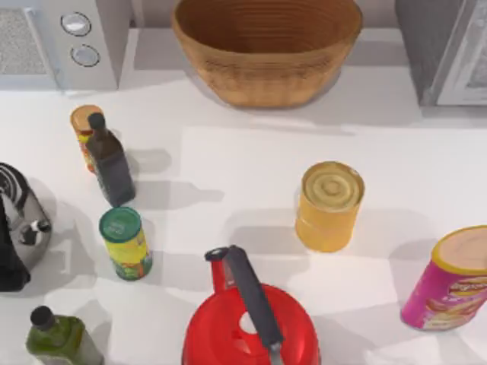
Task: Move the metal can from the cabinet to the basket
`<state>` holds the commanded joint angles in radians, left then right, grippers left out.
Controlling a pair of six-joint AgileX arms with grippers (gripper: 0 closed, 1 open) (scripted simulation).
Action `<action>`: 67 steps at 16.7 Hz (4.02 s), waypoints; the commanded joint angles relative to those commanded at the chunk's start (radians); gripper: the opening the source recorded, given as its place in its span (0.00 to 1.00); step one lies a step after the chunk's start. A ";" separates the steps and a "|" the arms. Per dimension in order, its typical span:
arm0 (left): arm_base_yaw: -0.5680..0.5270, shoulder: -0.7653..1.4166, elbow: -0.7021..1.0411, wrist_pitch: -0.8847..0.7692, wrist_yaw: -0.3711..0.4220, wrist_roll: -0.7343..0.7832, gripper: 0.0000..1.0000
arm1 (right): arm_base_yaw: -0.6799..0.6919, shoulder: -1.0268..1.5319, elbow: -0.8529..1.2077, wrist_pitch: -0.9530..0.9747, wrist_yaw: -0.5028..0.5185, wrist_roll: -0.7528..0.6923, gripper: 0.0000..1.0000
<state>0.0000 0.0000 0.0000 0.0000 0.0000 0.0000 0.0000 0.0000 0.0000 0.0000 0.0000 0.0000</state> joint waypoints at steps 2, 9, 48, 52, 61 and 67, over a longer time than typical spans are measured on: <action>0.000 0.000 0.000 0.000 0.000 0.000 1.00 | 0.000 0.000 0.000 0.000 0.000 0.000 1.00; 0.000 0.000 0.000 0.000 0.000 0.000 1.00 | 0.031 0.240 0.292 -0.071 0.039 0.004 1.00; 0.000 0.000 0.000 0.000 0.000 0.000 1.00 | 0.322 1.536 1.894 -0.356 0.347 0.015 1.00; 0.000 0.000 0.000 0.000 0.000 0.000 1.00 | 0.299 1.638 2.008 -0.365 0.325 0.015 1.00; 0.000 0.000 0.000 0.000 0.000 0.000 1.00 | 0.268 1.754 2.134 -0.375 0.296 0.014 1.00; 0.000 0.000 0.000 0.000 0.000 0.000 1.00 | 0.268 1.754 2.134 -0.375 0.296 0.014 0.55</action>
<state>0.0000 0.0000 0.0000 0.0000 0.0000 0.0000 0.2684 1.7541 2.1343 -0.3750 0.2964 0.0145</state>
